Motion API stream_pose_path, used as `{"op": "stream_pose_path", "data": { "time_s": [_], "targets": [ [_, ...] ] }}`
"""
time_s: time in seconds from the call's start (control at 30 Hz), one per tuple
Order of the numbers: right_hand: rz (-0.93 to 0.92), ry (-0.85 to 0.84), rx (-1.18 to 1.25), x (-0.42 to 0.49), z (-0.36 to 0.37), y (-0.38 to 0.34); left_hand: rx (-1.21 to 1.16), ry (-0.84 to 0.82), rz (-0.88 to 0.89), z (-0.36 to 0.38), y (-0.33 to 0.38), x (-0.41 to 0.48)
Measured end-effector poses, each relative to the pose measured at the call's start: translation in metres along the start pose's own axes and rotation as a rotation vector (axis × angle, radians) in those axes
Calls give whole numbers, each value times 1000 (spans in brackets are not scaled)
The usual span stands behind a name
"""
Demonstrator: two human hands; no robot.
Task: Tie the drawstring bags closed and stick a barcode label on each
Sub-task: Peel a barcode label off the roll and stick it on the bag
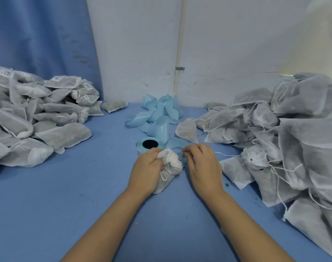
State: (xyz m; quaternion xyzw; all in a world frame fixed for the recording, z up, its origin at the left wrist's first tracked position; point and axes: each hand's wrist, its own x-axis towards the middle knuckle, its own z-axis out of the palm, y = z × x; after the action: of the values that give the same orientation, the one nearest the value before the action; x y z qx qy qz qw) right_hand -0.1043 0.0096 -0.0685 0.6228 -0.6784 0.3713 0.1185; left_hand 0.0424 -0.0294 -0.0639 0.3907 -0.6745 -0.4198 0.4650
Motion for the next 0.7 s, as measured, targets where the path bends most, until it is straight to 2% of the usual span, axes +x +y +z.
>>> {"op": "stream_pose_path", "data": {
  "time_s": [0.1, 0.27, 0.37, 0.53, 0.7],
  "targets": [
    [43, -20, 128, -2, 2, 0, -1, -16, -8, -1, -2, 0],
    [323, -148, 596, -6, 6, -5, -243, -95, -28, -7, -1, -1],
    [382, -173, 670, -4, 10, -6, -250, -144, 14, -6, -1, -2],
    [386, -199, 730, -2, 9, -6, -285, -128, -9, -6, -4, 1],
    [385, -152, 826, -2, 7, -9, -258, -132, 15, -5, -5, 1]
  ]
}}
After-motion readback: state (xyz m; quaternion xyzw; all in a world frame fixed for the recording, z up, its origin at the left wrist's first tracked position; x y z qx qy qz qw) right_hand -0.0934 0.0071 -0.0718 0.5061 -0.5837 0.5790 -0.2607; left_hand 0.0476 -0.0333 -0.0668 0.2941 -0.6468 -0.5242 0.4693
